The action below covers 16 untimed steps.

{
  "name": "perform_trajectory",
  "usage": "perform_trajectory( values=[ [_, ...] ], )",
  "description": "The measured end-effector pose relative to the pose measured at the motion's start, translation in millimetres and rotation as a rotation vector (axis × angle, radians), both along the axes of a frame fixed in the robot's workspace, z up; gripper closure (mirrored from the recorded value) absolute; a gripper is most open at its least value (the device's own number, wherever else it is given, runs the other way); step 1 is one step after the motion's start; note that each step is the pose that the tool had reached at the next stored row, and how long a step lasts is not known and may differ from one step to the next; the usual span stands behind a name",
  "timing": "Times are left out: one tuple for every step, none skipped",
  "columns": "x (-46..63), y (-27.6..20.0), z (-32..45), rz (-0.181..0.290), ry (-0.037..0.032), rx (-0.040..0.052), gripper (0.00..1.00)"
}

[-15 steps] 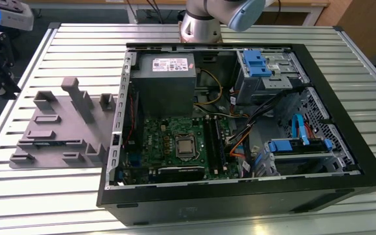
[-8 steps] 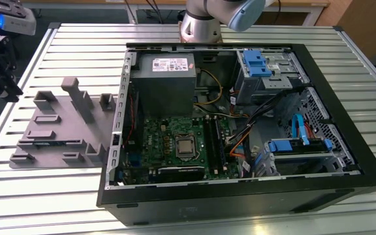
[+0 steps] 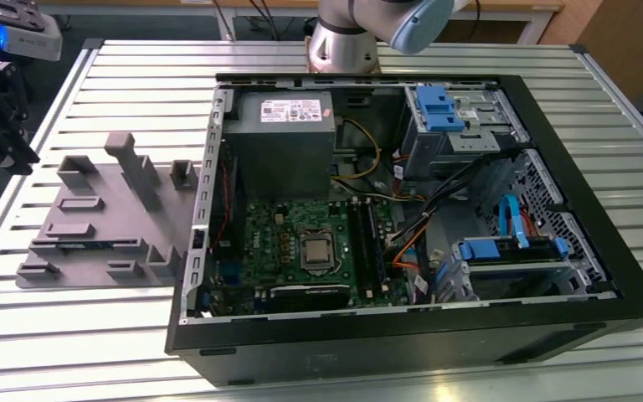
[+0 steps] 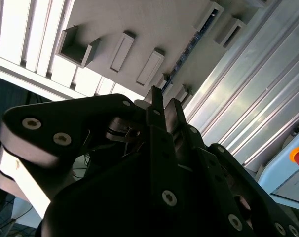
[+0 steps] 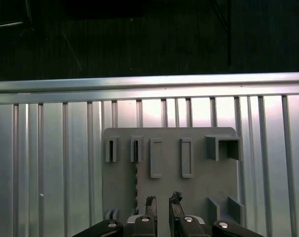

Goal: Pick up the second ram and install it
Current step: 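Pick up the second ram and move it above second insertion slot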

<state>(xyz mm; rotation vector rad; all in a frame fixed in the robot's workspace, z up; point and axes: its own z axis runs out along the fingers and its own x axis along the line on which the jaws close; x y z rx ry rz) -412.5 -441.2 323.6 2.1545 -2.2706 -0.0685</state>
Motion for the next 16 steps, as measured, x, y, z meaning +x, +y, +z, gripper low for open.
perform_trajectory(
  values=[
    [0.0, 0.0, -0.1, 0.000, -0.0001, 0.0001, 0.75],
    [0.0, 0.0, -0.2, 0.000, 0.0000, 0.0000, 0.75],
    [0.0, 0.0, -0.5, 0.000, -0.0001, 0.0001, 0.75],
    [0.0, 0.0, -0.9, 0.000, -0.0002, 0.0001, 0.75],
    [0.0, 0.0, -1.3, 0.000, -0.0002, 0.0002, 0.75],
    [0.0, 0.0, -1.8, 0.000, 0.0000, 0.0000, 0.75],
    [0.0, 0.0, -2.4, 0.000, -0.0001, 0.0001, 0.75],
    [0.0, 0.0, -3.2, 0.000, -0.0001, 0.0001, 0.75],
    [0.0, 0.0, -3.8, 0.000, 0.0000, -0.0002, 0.68],
    [0.0, 0.0, -4.4, 0.000, 0.0000, -0.0003, 0.68],
    [0.0, 0.0, -5.2, 0.000, -0.0001, -0.0004, 0.68],
    [0.0, 0.0, -5.9, 0.000, -0.0001, -0.0005, 0.68],
    [0.0, 0.0, -6.7, 0.000, -0.0001, -0.0005, 0.68],
    [0.0, 0.0, -7.5, 0.000, 0.0000, -0.0007, 0.68],
    [0.0, 0.0, -8.4, 0.000, -0.0001, -0.0008, 0.68],
    [0.0, 0.0, -9.2, 0.000, 0.0000, -0.0010, 0.68]
  ],
)
